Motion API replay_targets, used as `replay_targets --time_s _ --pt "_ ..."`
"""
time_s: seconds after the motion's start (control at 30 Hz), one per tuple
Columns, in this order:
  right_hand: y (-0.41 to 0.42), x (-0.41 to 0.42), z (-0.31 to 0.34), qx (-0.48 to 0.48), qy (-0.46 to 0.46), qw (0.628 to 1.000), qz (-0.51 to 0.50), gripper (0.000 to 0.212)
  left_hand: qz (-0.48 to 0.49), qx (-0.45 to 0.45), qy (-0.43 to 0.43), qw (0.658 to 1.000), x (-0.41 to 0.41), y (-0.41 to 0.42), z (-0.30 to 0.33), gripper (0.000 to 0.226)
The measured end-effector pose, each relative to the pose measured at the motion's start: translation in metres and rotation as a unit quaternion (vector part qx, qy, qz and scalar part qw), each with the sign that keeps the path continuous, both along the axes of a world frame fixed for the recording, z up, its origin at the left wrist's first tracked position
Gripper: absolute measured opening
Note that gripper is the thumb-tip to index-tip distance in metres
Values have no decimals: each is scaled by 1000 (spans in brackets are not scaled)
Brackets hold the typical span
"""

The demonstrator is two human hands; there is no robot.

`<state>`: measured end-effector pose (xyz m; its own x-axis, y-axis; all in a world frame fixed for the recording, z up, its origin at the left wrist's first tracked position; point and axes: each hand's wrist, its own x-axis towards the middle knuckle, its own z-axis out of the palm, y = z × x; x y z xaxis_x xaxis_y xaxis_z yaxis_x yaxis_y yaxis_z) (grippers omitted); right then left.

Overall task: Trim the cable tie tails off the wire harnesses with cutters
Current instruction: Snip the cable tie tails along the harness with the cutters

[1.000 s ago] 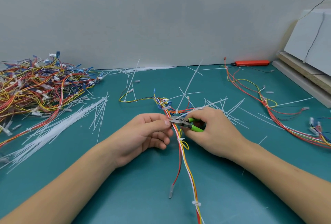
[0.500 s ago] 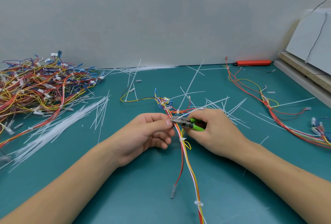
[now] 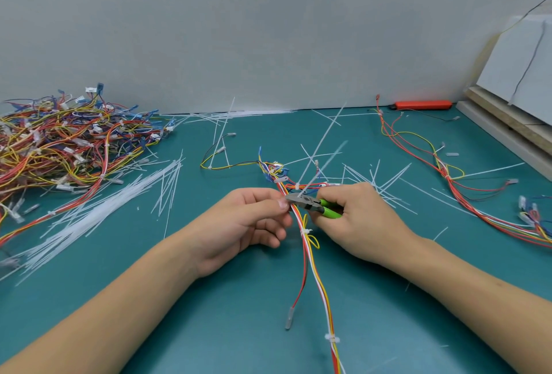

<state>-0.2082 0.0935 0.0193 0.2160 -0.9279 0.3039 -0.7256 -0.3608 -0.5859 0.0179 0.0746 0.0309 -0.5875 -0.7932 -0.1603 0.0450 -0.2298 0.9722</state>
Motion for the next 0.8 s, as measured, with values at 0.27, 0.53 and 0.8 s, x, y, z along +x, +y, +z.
replay_targets --time_s 0.27,0.53,0.8 --pt "2 -1 -2 -20 -71 997 3 32 23 17 9 1000 0 3 4 11" --pt "3 0 -1 -43 -146 987 -52 47 58 33 12 998 -3 2 5 31" --pt "2 -3 4 -63 -179 978 -87 54 83 29 -4 996 -4 1 0 25"
